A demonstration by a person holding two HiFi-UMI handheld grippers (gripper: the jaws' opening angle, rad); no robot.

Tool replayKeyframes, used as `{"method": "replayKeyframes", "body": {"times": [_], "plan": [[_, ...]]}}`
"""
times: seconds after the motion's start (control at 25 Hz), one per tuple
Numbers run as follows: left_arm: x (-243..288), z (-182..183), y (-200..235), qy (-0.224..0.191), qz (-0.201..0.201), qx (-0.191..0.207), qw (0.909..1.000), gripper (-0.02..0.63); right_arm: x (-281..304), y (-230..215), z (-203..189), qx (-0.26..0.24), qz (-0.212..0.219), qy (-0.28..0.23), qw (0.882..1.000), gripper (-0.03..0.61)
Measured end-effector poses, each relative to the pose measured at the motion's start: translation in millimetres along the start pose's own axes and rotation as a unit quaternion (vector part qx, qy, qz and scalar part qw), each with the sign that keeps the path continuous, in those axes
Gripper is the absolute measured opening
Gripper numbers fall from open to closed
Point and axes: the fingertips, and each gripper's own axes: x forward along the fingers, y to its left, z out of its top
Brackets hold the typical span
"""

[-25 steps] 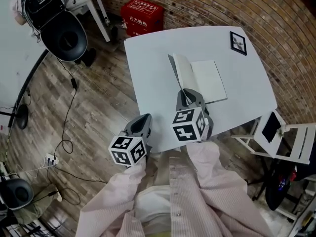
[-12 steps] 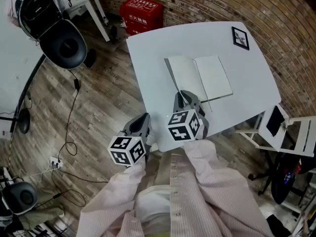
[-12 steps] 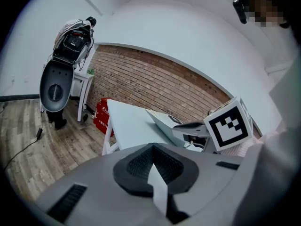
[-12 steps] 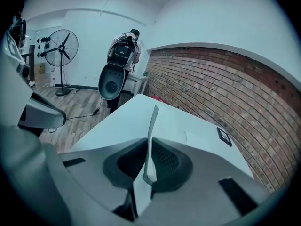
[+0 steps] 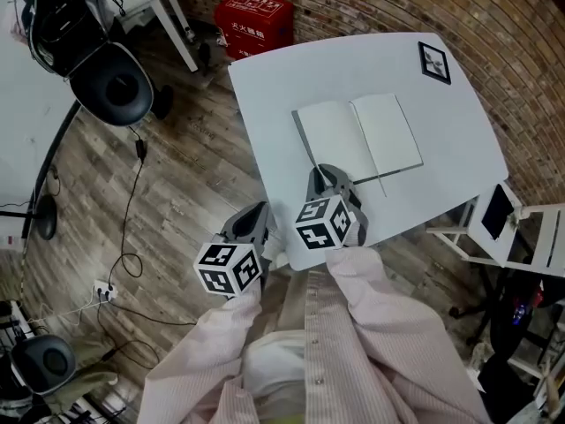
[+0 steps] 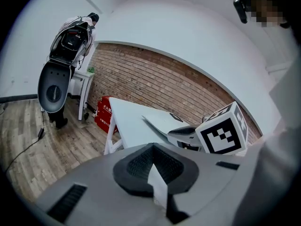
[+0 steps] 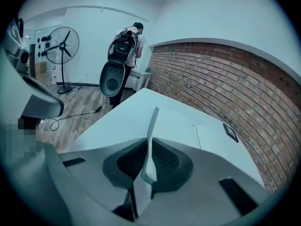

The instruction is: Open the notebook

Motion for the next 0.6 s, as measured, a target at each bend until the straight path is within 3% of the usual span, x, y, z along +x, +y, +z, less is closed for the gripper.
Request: {"method": "replayKeyframes", "body": {"times": [0.6], "plan": [[0.0, -9.2, 5.1, 0.013, 0.001, -0.004, 0.9999, -0.008, 11.7, 10.6, -7.0, 0.024, 0.006, 0.003, 1.000, 0.037]]}}
